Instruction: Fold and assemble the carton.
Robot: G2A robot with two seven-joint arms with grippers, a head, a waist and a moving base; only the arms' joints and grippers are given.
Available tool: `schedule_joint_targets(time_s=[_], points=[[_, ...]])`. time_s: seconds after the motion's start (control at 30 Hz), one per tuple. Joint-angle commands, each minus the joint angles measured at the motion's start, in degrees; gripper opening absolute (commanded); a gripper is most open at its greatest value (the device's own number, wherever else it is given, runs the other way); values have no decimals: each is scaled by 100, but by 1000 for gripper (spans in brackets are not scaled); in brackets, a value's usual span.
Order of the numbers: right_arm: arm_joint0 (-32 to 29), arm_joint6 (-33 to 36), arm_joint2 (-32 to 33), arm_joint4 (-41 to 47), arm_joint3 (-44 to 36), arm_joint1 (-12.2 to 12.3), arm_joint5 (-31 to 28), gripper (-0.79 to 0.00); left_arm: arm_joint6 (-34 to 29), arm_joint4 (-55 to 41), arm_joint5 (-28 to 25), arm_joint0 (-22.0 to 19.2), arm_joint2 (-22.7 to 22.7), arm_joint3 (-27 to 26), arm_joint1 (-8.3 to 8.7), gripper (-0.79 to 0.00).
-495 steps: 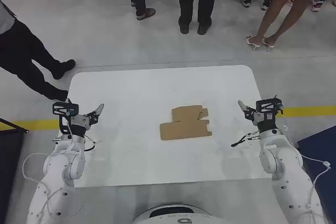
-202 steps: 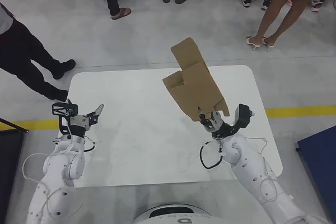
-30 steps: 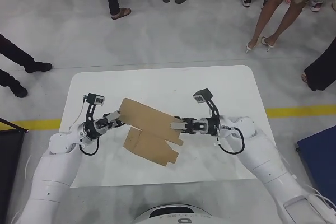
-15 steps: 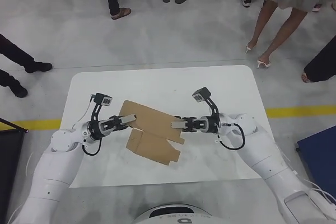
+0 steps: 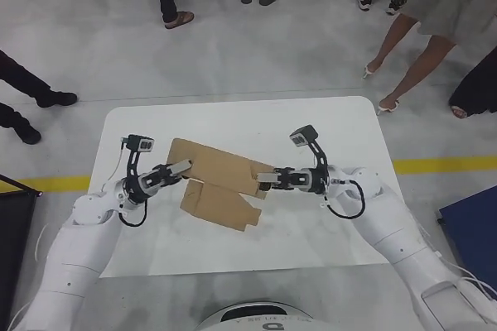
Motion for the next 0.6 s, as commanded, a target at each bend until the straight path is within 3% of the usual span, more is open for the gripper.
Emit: schedule_joint_targets(time_s=[0.0, 0.3, 0.57], points=[[-60, -50, 44, 61, 22, 11, -50, 0, 144, -110, -140, 2, -27, 81, -4, -785], [-287, -189, 85, 67, -69, 45, -188, 0, 446, -141, -442, -112, 60, 248, -35, -785], [-359, -414, -71, -553, 18, 26, -217, 0, 698, 65, -694, -401, 263, 305, -91, -785]])
